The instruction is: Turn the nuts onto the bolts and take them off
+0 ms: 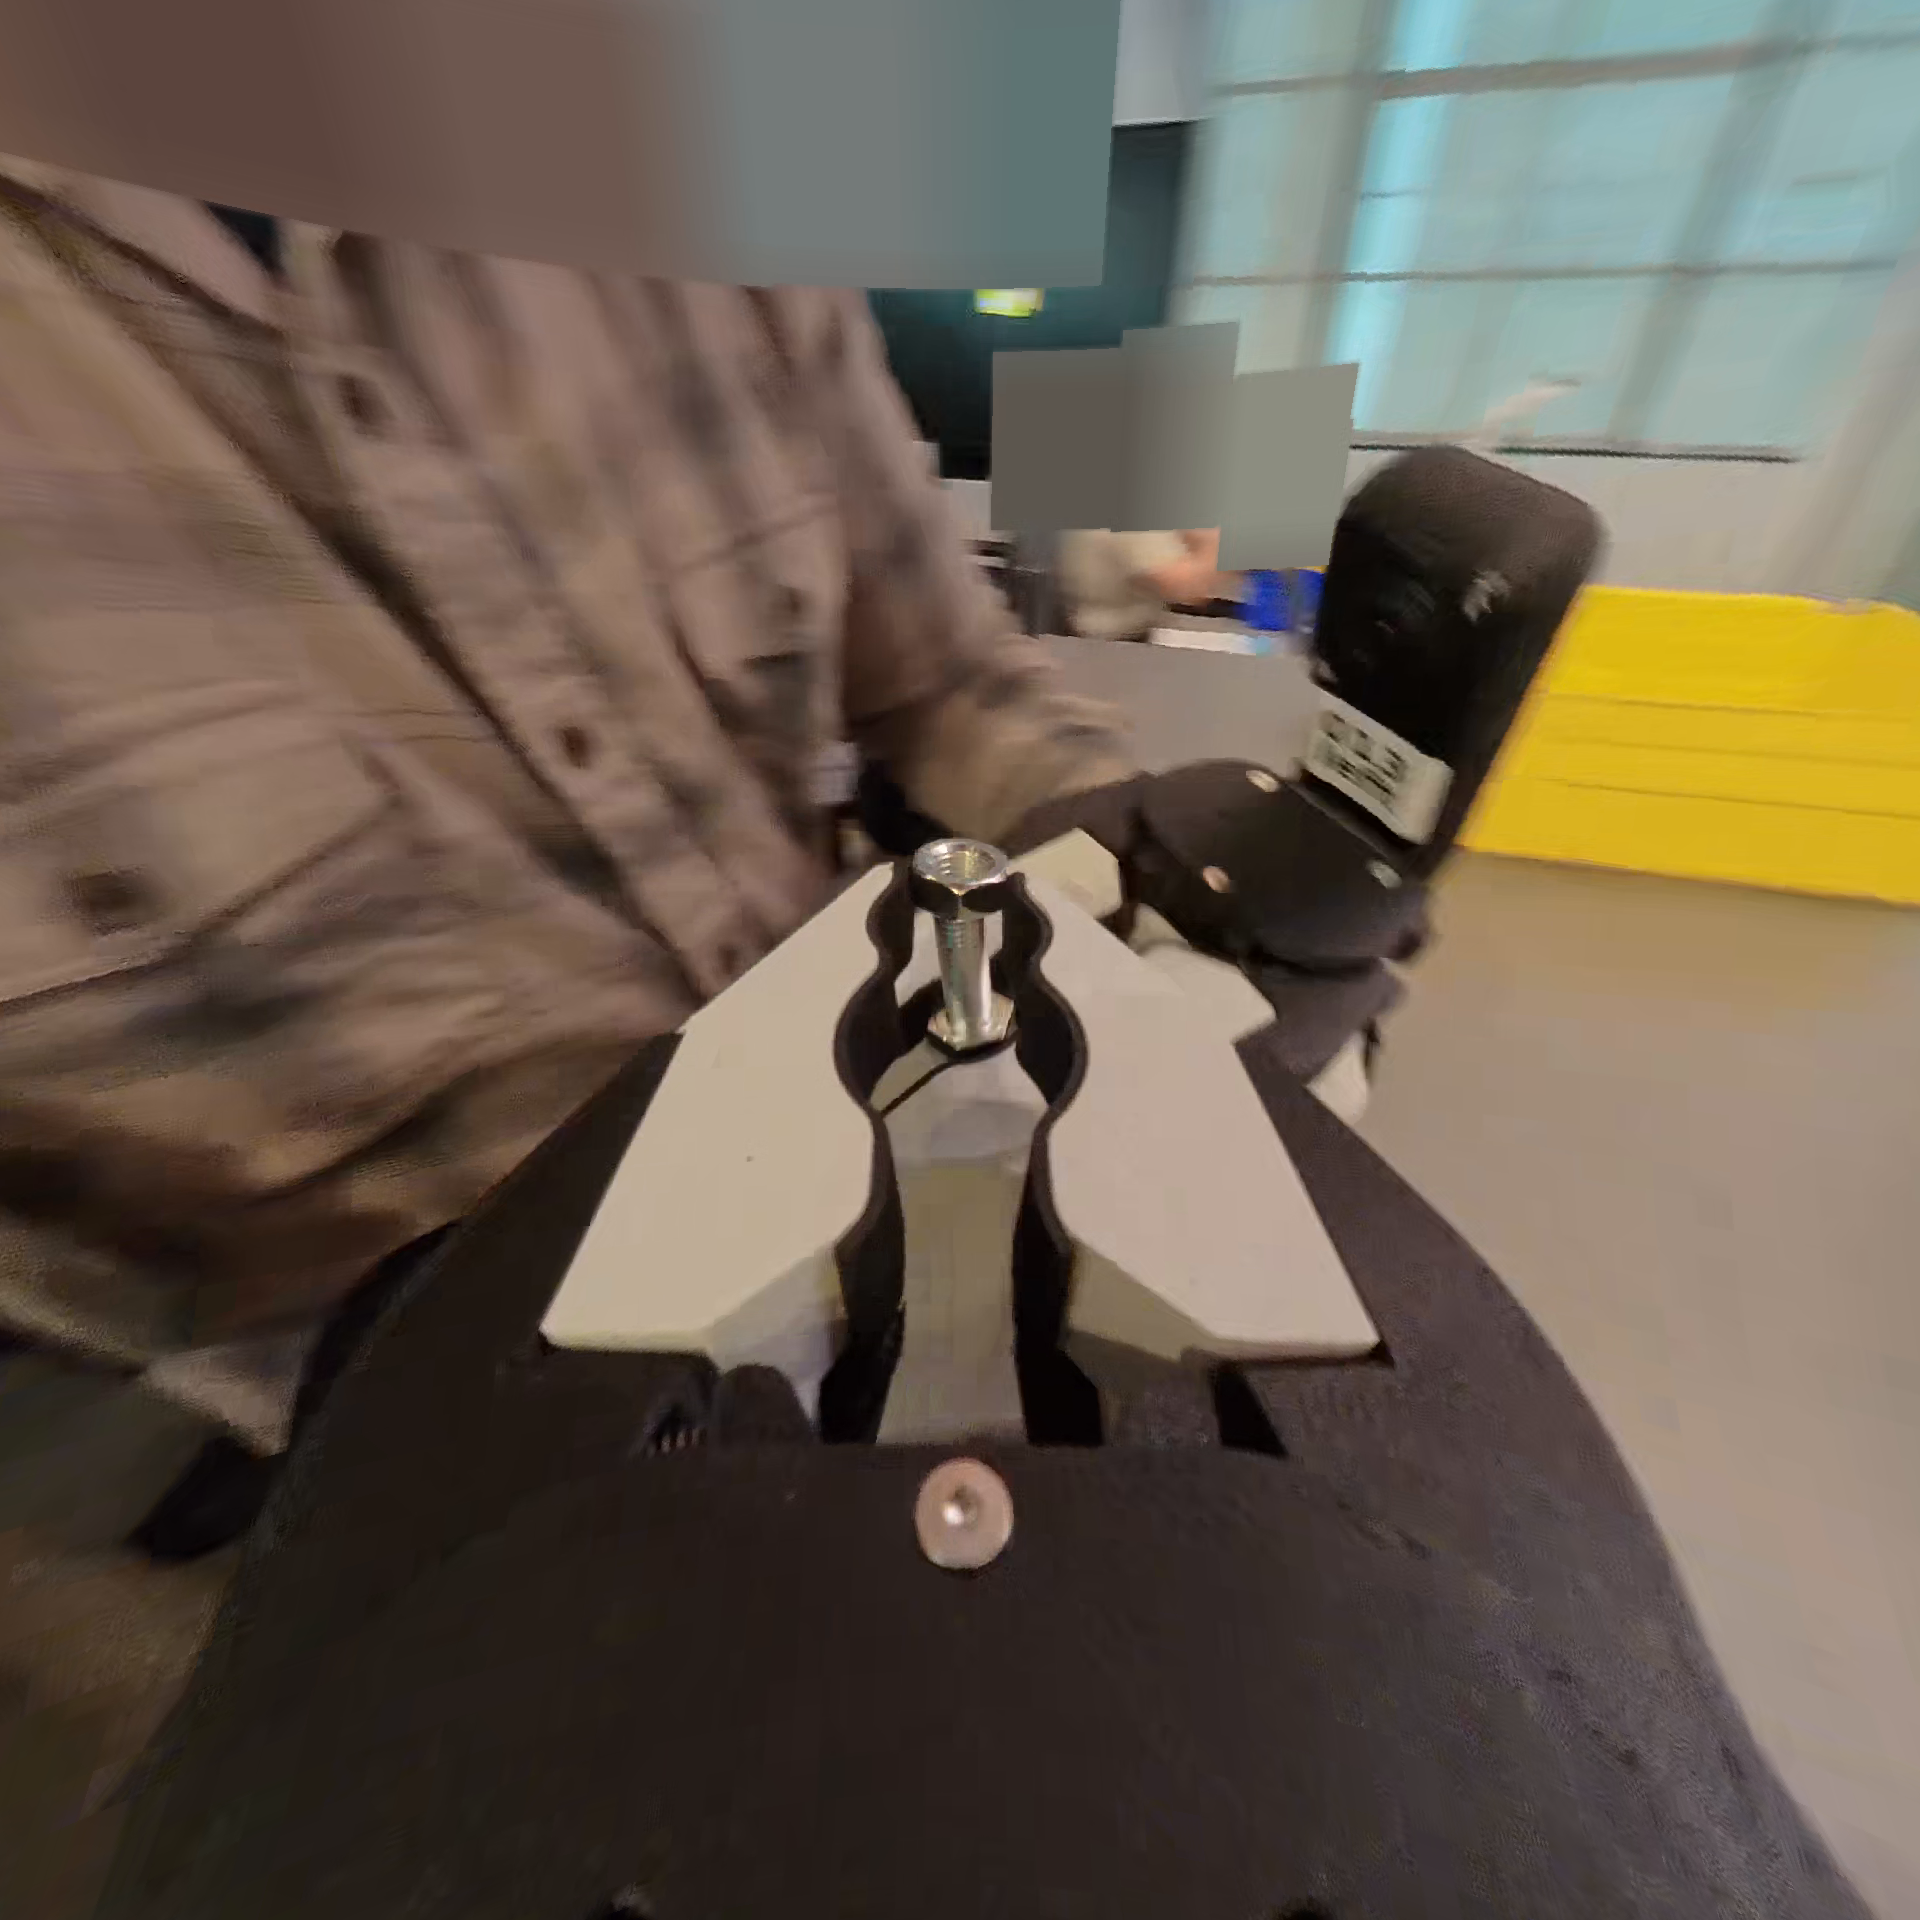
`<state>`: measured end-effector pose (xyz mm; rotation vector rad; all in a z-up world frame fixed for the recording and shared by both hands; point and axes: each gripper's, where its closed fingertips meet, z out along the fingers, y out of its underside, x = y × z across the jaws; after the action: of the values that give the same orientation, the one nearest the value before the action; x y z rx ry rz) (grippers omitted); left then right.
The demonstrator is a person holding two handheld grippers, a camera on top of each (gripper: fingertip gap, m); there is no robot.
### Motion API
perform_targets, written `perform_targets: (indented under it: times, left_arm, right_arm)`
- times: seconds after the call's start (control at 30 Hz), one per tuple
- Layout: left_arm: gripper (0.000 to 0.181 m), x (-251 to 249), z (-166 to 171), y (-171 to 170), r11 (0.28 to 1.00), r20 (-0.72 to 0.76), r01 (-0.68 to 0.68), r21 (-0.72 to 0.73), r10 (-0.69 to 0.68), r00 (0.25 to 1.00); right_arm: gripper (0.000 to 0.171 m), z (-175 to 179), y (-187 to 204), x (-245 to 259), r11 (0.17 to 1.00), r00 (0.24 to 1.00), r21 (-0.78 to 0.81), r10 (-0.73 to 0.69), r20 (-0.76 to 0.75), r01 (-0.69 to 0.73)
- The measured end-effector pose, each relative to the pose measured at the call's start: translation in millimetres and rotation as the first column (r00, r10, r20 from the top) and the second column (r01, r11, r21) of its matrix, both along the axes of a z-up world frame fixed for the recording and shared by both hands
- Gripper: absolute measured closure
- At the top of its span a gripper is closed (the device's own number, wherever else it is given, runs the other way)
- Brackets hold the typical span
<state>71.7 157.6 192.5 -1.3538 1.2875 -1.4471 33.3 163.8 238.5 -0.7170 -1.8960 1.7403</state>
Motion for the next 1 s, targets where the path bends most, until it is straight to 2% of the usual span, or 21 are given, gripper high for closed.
perform_targets:
  times: [0.1, 0.2, 0.3, 0.37, 0.4, 0.47, 0.5, 0.53, 0.6, 0.67, 0.73, 0.77, 0.87, 1.0]
  left_arm:
    - [0.167, 6, -7, -29, 0.989, -0.034, 0.151, -0.008, -0.151, 0.988]
    - [0.167, 7, -11, -33, 0.985, -0.045, 0.170, -0.010, -0.170, 0.984]
    - [0.167, -3, -10, -15, 0.995, -0.026, 0.095, -0.020, -0.096, 0.995]
    - [0.167, -12, -9, 0, 0.999, -0.016, 0.026, -0.018, -0.026, 1.000]
    - [0.167, -16, -8, 7, 1.000, -0.011, -0.003, -0.018, 0.002, 1.000]
    - [0.167, -22, -7, 17, 0.999, -0.003, -0.048, -0.016, 0.048, 0.999]
    - [0.167, -24, -6, 22, 0.997, 0.000, -0.077, -0.013, 0.077, 0.997]
    - [0.167, -25, -6, 27, 0.995, 0.002, -0.098, -0.014, 0.098, 0.995]
    - [0.167, -27, -7, 36, 0.989, 0.000, -0.147, -0.015, 0.147, 0.989]
    - [0.167, -28, -10, 43, 0.983, -0.011, -0.183, -0.013, 0.183, 0.983]
    - [0.167, -27, -15, 46, 0.980, -0.027, -0.198, -0.008, 0.198, 0.980]
    - [0.167, -27, -16, 47, 0.979, -0.030, -0.203, -0.007, 0.203, 0.979]
    - [0.167, -27, -20, 47, 0.978, -0.052, -0.210, 0.007, 0.210, 0.976]
    - [0.167, -30, -24, 51, 0.975, -0.074, -0.221, 0.016, 0.222, 0.972]
  right_arm:
    - [0.155, 14, -27, 12, 0.961, 0.962, -0.037, 0.273, -0.031, -0.274]
    - [0.155, 17, -36, 1, 0.953, 0.953, 0.010, 0.302, -0.042, -0.301]
    - [0.155, 28, -21, -2, 0.982, 0.977, 0.012, 0.188, -0.106, -0.187]
    - [0.156, 36, 11, -2, 1.000, 0.991, 0.017, -0.001, -0.134, 0.003]
    - [0.156, 40, 37, -2, 0.987, 0.978, 0.026, -0.152, -0.142, 0.157]
    - [0.156, 47, 106, 9, 0.875, 0.872, 0.046, -0.473, -0.128, 0.482]
    - [0.156, 48, 147, 21, 0.767, 0.769, 0.065, -0.631, -0.106, 0.638]
    - [0.156, 43, 191, 37, 0.622, 0.631, 0.115, -0.772, -0.073, 0.774]
    - [0.155, 26, 247, 73, 0.428, 0.446, 0.260, -0.895, -0.012, 0.866]
    - [0.156, -5, 287, 102, 0.295, 0.308, 0.470, -0.950, 0.052, 0.832]
    - [0.156, -40, 314, 122, 0.232, 0.222, 0.676, -0.970, 0.103, 0.699]
    - [0.156, -56, 324, 127, 0.228, 0.197, 0.751, -0.971, 0.133, 0.620]
    - [0.156, -102, 341, 136, 0.291, 0.153, 0.872, -0.956, 0.250, 0.394]
    - [0.156, -142, 356, 146, 0.355, 0.096, 0.928, -0.933, 0.346, 0.113]
